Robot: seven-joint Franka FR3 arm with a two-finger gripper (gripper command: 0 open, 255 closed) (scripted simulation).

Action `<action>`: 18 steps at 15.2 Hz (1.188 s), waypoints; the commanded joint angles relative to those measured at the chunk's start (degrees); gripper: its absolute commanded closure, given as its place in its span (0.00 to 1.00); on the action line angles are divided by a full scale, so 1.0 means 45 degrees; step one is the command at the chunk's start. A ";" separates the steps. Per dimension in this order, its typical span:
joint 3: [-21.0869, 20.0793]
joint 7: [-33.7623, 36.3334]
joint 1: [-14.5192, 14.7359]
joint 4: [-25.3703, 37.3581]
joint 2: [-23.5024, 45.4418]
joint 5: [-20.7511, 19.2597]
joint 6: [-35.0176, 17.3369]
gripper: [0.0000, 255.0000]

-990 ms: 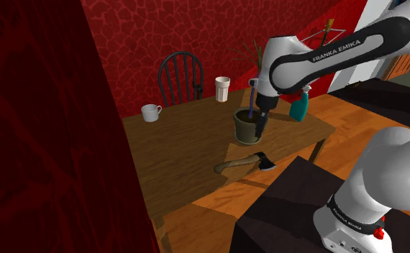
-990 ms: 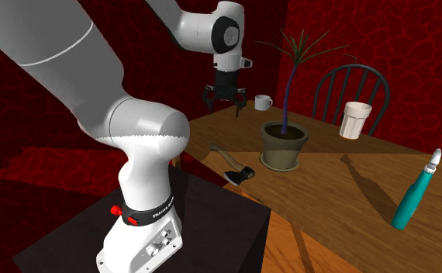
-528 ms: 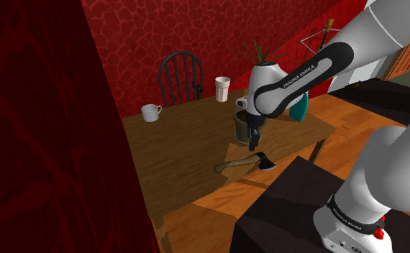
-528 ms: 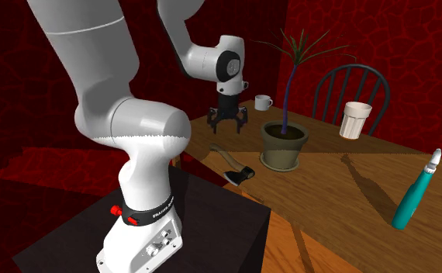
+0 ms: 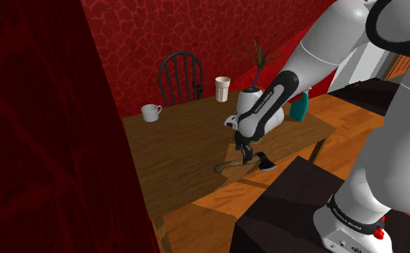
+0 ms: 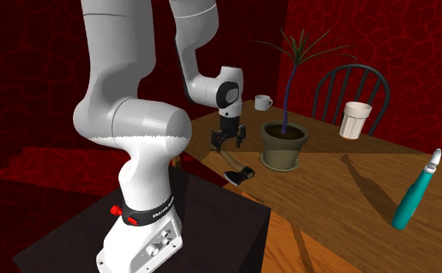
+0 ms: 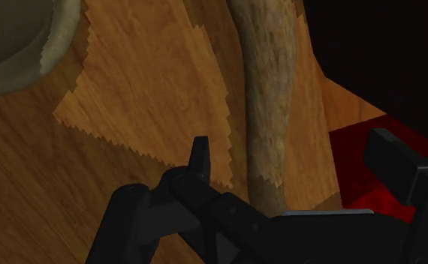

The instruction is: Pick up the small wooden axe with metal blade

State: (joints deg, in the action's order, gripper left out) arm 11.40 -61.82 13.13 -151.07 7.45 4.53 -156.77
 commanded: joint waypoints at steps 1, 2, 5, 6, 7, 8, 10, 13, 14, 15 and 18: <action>-0.0204 -0.0599 -0.0064 0.0217 0.0749 0.0322 -0.0529 0.00; -0.0279 -0.0688 -0.0112 0.0247 0.0962 0.0444 -0.0710 0.00; -0.0519 -0.0959 -0.0272 0.0355 0.1609 0.0810 -0.1238 0.00; -0.0608 -0.1046 -0.0335 0.0398 0.1826 0.0926 -0.1410 0.00; -0.0700 -0.1131 -0.0402 0.0444 0.2043 0.1039 -0.1580 0.00; -0.0757 -0.1177 -0.0445 0.0472 0.2169 0.1099 -0.1677 0.00; -0.0752 -0.1159 -0.0436 0.0487 0.2161 0.1086 -0.1654 1.00; -0.0748 -0.1169 -0.0445 0.0479 0.2150 0.1085 -0.1651 1.00; -0.0746 -0.1098 -0.0392 0.0566 0.2180 0.1070 -0.1590 1.00; -0.0744 -0.1070 -0.0368 0.0567 0.2175 0.1063 -0.1586 1.00; -0.0785 -0.1076 -0.0376 0.0592 0.2265 0.1103 -0.1650 1.00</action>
State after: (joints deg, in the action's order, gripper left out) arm 8.33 -66.73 11.07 -148.09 17.00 9.56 -164.26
